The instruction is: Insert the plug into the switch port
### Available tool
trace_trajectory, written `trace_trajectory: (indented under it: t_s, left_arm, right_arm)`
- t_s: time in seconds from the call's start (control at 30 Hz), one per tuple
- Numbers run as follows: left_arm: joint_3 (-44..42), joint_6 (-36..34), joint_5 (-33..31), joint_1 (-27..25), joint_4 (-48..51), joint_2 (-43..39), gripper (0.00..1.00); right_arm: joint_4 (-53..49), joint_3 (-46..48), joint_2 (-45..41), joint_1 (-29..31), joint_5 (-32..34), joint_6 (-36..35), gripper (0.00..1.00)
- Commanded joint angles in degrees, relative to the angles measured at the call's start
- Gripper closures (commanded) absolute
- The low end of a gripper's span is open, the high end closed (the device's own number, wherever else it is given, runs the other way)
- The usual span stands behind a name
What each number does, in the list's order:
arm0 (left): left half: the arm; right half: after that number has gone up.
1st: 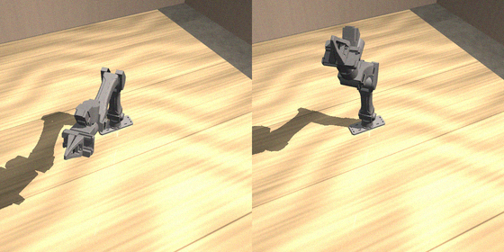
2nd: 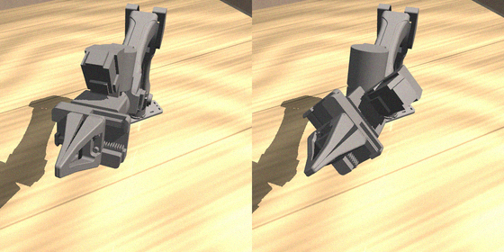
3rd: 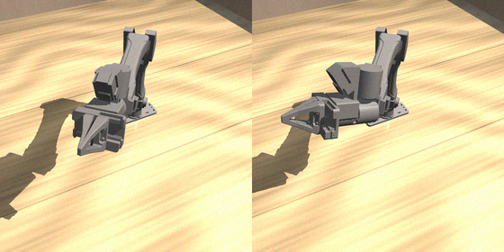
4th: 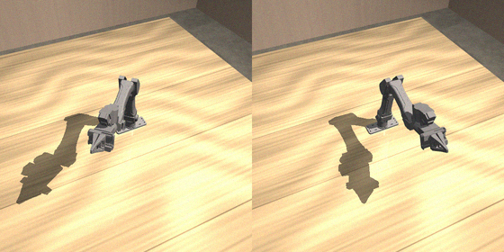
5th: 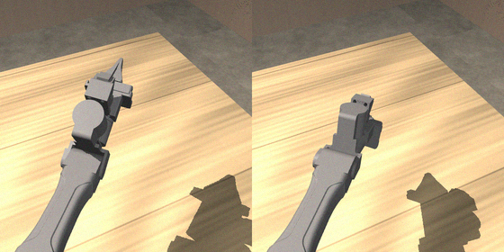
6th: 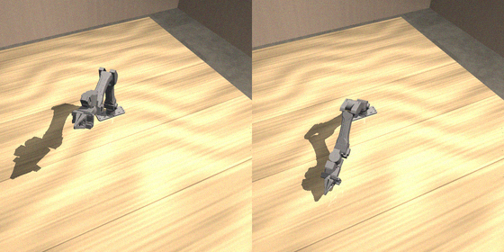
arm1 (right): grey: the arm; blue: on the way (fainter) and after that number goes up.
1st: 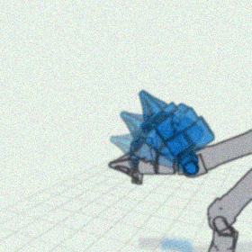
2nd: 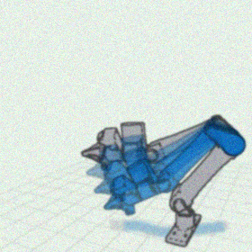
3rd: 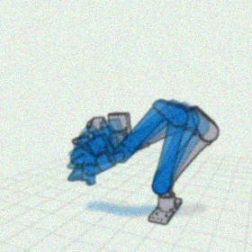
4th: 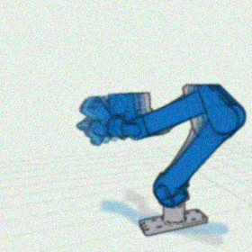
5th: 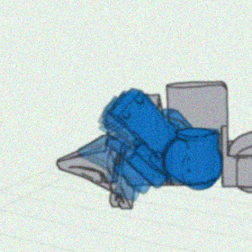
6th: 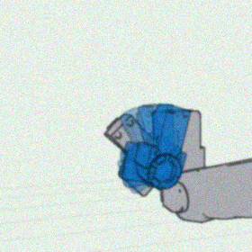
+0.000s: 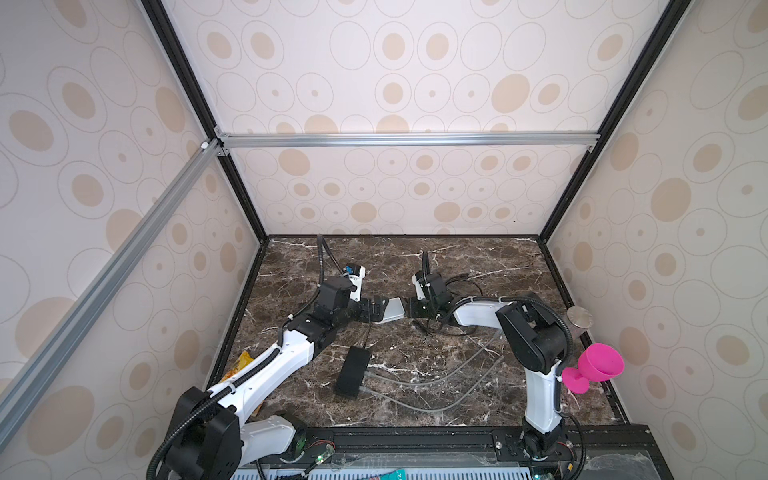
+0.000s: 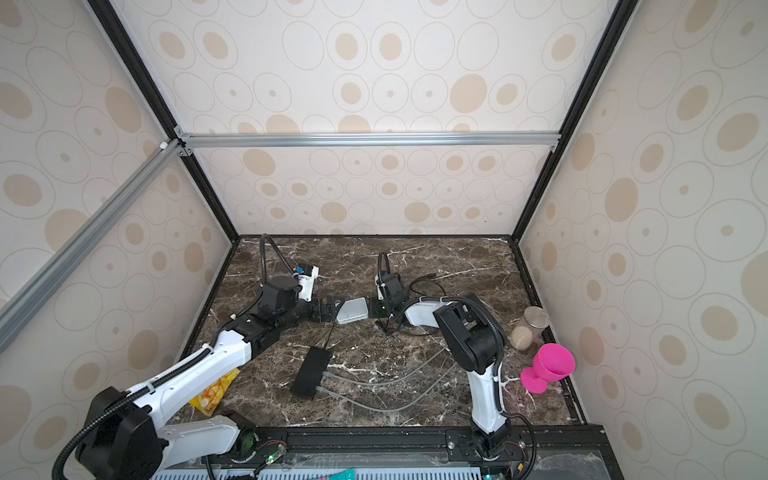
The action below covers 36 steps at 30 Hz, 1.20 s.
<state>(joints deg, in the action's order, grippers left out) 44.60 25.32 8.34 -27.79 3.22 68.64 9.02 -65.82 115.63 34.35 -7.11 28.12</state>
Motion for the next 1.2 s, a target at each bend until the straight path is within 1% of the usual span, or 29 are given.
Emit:
trace_trajectory:
  t_s: [0.0, 0.03, 0.1, 0.13, 0.17, 0.2, 0.23, 0.27, 0.33, 0.43, 0.57, 0.7, 1.17]
  left_arm:
    - [-2.00, 2.74, -1.65, 0.45, -2.49, 1.96, 0.05]
    - [-1.32, 2.72, -0.38, 0.55, -2.69, 3.44, 0.12]
    - [1.86, 2.27, 0.06, 0.68, -0.77, 8.33, 0.46]
    - [3.55, 1.87, -0.48, 0.68, 0.75, 10.82, 0.58]
    - [5.87, 1.33, -1.89, 0.79, 2.77, 13.87, 0.76]
    - [7.83, 0.76, -3.21, 0.92, 5.06, 16.43, 0.88]
    - [9.89, 0.07, -4.75, 0.97, 7.30, 19.35, 0.95]
    - [11.79, -0.13, -6.89, 1.05, 9.20, 21.97, 0.97]
    - [14.37, -0.59, -8.96, 1.26, 11.27, 26.09, 0.99]
    - [17.05, -0.90, -9.61, 1.25, 12.06, 30.37, 0.99]
    - [20.52, -0.76, -10.39, 1.31, 13.48, 34.13, 1.00]
    - [22.05, -0.27, -12.47, 1.36, 14.66, 35.13, 1.00]
    - [25.65, -0.62, -11.60, 1.68, 16.71, 40.31, 1.00]
  right_arm:
    - [-3.50, -0.49, 0.32, 0.41, 3.01, 0.75, 1.00]
    - [-3.33, -0.28, 0.14, 0.50, 3.16, 0.72, 1.00]
    - [-3.22, -0.18, 0.20, 0.85, 2.98, 0.34, 1.00]
    - [-3.42, -0.35, 0.28, 1.07, 2.95, 0.08, 1.00]
    - [-3.79, -0.68, 0.33, 1.32, 2.98, -0.37, 1.00]
    - [-4.14, -0.92, 0.31, 1.49, 3.02, -0.79, 1.00]
    - [-4.19, -0.98, 0.30, 1.76, 2.99, -1.04, 1.00]
    - [-4.14, -0.98, 0.16, 1.80, 2.82, -1.24, 1.00]
    - [-3.77, -0.62, -0.12, 1.85, 2.54, -1.31, 1.00]
    - [-3.40, -0.27, -0.54, 1.85, 2.03, -1.40, 1.00]
    - [-2.82, 0.43, -1.06, 1.82, 1.46, -1.43, 1.00]
    - [-2.34, 0.88, -1.38, 1.78, 1.07, -1.46, 1.00]
    - [-1.22, 1.99, -2.52, 1.79, 0.33, -1.66, 1.00]
